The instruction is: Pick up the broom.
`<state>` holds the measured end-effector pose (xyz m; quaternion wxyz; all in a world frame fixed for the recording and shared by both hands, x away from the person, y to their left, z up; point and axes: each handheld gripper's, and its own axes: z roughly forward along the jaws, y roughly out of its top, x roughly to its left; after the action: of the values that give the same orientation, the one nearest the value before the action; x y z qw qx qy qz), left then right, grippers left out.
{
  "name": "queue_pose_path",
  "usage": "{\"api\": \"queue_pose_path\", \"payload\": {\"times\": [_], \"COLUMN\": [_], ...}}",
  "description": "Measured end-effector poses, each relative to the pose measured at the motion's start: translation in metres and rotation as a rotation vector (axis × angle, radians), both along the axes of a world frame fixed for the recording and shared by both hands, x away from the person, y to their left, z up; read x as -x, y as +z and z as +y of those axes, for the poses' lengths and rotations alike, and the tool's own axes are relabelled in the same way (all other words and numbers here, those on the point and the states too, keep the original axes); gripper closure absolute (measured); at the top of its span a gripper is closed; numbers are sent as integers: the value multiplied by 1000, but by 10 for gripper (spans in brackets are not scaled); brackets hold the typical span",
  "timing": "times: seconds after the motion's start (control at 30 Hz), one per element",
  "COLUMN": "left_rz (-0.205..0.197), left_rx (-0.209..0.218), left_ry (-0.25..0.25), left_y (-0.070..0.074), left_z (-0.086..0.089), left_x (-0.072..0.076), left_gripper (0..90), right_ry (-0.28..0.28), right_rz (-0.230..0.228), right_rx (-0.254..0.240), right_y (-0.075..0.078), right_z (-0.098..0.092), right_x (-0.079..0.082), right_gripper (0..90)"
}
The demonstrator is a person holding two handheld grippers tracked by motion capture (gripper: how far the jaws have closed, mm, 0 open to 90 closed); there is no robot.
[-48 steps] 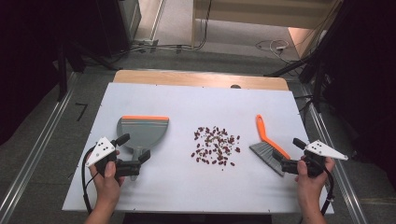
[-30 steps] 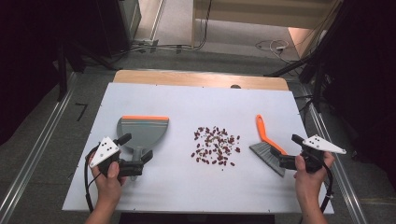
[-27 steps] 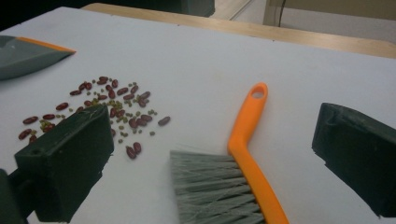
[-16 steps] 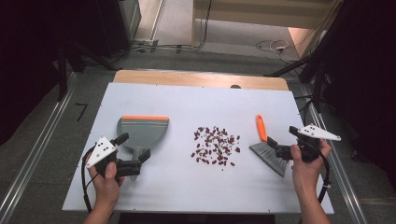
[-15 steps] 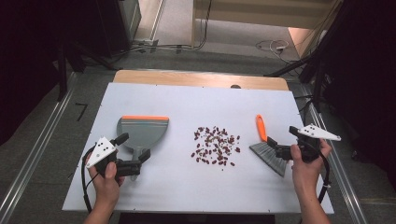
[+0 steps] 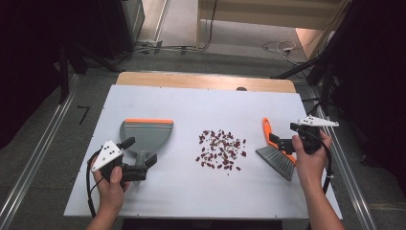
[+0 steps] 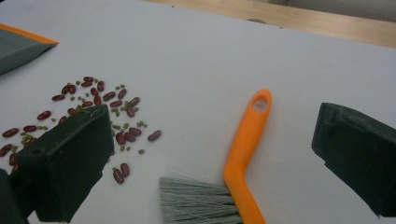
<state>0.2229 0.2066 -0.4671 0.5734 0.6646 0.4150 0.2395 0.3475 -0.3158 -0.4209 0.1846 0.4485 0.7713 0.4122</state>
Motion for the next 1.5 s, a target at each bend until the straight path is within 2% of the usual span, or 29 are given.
{"api": "queue_pose_path", "payload": {"times": [0.3, 0.47, 0.53, 0.57, 0.7, 0.77, 0.83, 0.9, 0.93, 1.0, 1.17, 1.23, 1.37, 1.5], "left_rz": [5, 11, 10, 11, 9, 10, 11, 13, 12, 12, 17, 17, 17, 19], "left_rx": [5, 2, 1, -2, 0, 1, 2, 2, 2, 3, 3, 2, -3, -3], "left_ry": [-7, -19, -20, -23, -41, -43, -44, -47, -49, -50, -52, -53, -51, -50], "left_y": [1, 0, 0, 0, 1, 1, 1, 1, 1, 1, 1, 0, 1, 0], "left_z": [1, 0, 0, 0, 1, 2, 1, 1, 0, 0, 0, 0, 0, 0], "left_x": [-1, -2, -2, -2, -3, -3, -3, -3, -3, -3, -4, -4, -4, -4], "left_gripper": [0, 0, 0, 0, 0, 0, 0, 0, 0, 0, 0, 0, 0, 0], "right_ry": [1, 6, -1, -16, -23, -28, -40, -22, -34, -50, -104, -117, -141, -174], "right_rz": [49, 116, 127, 150, 214, 248, 300, 364, 386, 421, 456, 473, 490, 508], "right_rx": [37, 35, 44, 82, 126, 136, 147, 140, 148, 143, 159, 181, 288, 312], "right_y": [4, 0, 0, -3, -8, -12, -16, -21, -23, -27, -30, -31, -37, -38], "right_z": [11, 11, 12, 14, 17, 17, 18, 18, 19, 18, 20, 22, 30, 32], "right_x": [-23, -37, -39, -43, -53, -57, -62, -67, -69, -72, -75, -76, -74, -71], "right_gripper": [0, 0, 0, 0, 0, 0, 0, 4, 48, 65, 393, 421, 408, 497]}}
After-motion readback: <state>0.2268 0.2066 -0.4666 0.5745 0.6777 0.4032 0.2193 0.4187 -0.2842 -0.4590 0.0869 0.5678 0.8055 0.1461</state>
